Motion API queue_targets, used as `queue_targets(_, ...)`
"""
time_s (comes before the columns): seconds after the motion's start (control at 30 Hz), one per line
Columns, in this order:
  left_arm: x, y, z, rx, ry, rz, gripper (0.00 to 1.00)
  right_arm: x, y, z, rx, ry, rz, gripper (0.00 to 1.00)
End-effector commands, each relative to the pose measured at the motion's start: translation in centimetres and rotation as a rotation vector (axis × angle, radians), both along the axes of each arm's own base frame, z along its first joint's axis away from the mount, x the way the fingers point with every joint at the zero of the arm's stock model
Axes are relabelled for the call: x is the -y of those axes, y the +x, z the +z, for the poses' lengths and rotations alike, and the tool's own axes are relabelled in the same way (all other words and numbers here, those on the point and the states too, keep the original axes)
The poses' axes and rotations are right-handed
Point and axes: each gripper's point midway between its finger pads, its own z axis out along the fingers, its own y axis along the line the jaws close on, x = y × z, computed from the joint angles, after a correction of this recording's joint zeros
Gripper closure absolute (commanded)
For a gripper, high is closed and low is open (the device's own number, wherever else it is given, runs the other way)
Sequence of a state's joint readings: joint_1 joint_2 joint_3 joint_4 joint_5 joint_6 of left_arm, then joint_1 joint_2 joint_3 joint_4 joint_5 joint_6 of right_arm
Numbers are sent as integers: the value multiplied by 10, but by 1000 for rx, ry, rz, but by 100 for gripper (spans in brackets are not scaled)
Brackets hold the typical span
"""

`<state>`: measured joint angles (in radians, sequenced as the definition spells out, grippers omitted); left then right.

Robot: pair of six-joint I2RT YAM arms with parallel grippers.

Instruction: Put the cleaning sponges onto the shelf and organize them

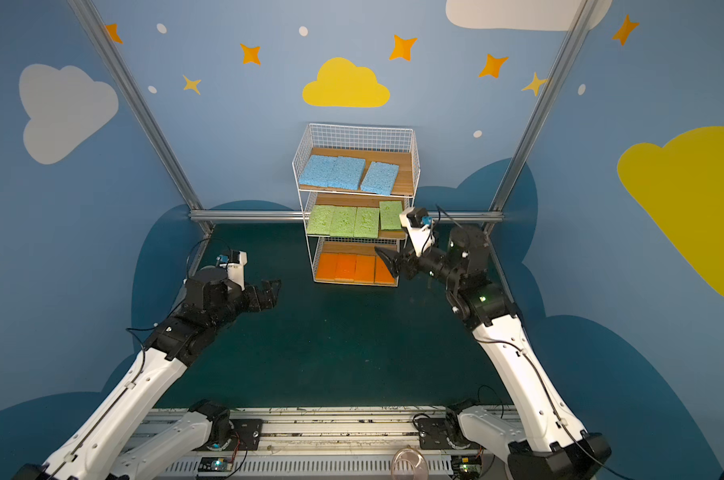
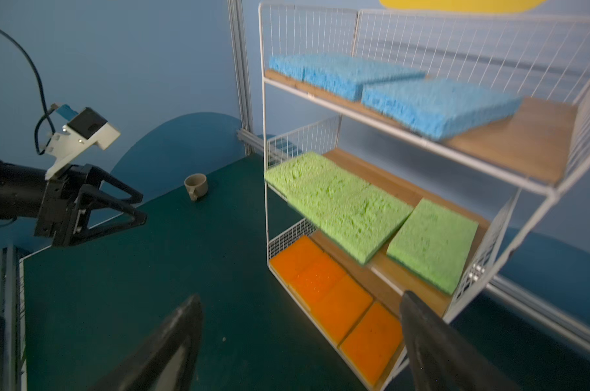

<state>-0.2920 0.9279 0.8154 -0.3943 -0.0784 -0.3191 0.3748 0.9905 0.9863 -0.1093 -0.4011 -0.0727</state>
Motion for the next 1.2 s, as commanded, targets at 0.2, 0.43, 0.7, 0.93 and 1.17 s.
queue_targets(0.2,-40,35,-31,22,210,54,0,78,15,-139,-163,-2,-499,10)
queue_targets(0.43,-64,58,-89,-83,261,76,0,143,18,-179,-131,-115,-822,10)
queue_targets(0.7,-88,62,-131,-76,219,112,0,175,26,-198,-124,-218,-982,10)
queue_targets(0.93,-93,77,-130,31,210,118,0,185,41,-216,-63,-113,-993,10)
queue_targets(1.17,-91,92,-120,113,193,122,0,178,54,-230,-36,-113,-923,9)
